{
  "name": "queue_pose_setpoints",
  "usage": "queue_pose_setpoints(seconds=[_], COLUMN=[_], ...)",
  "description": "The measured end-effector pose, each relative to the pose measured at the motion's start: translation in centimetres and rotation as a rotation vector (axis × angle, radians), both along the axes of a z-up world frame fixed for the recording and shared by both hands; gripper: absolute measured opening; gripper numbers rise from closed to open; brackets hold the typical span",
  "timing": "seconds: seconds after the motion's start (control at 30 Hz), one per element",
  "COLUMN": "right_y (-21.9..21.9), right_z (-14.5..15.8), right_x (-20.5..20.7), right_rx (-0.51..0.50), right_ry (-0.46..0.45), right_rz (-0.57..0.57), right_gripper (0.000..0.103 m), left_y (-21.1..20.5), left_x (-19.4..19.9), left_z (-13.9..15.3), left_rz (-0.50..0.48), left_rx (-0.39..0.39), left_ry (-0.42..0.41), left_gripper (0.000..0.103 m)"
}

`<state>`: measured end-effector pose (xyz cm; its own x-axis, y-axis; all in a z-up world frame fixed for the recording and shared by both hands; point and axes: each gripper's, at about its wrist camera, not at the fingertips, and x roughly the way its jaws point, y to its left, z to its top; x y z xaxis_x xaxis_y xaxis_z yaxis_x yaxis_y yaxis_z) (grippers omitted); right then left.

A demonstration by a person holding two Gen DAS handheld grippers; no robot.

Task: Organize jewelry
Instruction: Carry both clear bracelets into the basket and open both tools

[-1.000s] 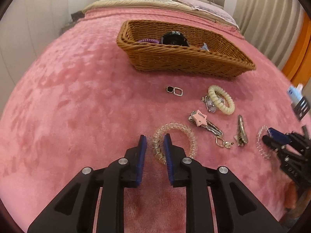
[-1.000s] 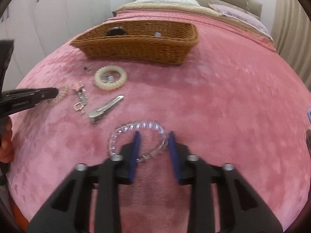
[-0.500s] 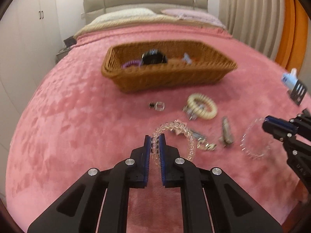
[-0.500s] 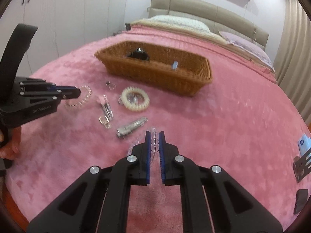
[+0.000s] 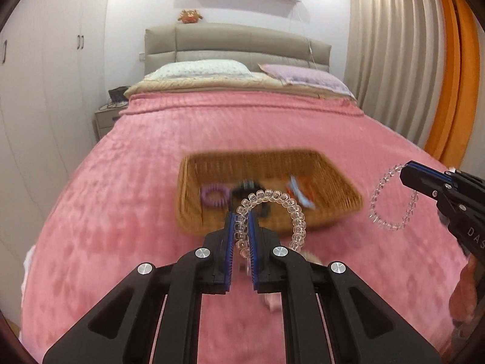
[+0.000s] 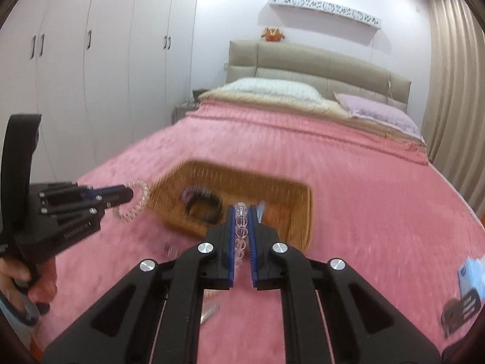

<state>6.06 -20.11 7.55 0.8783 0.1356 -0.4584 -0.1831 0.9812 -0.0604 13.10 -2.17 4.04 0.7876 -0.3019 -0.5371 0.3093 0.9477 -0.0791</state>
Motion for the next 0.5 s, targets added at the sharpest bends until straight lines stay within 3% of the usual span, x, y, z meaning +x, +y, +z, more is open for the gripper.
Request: queue_pose_setpoints(seconds=[0.1,0.2,0.5], right_y=[-0.2,-0.7,-1.6], right_z=[0.5,-0.2,-5.8], right_x=[3.1,6.5,13.4], right_rx=[0.021,0.052,0.163], right_ry=[0.002,0.031,0.205], right_rz=[-0.011,0.0,0.025], right_gripper=[0.006,0.006,0.006], left_y=[-0.6,-1.7,-3.2], left_x=[2.5,5.2,9.4], left_z=[0.3,-0.8,-5.0], left_rz=[0.006,0.037,0.042], left_rx=[-0.017,0.014,0.041], left_ry=[-0.004,-0.005,0.072], left_gripper=[0.007,0.007,0.007])
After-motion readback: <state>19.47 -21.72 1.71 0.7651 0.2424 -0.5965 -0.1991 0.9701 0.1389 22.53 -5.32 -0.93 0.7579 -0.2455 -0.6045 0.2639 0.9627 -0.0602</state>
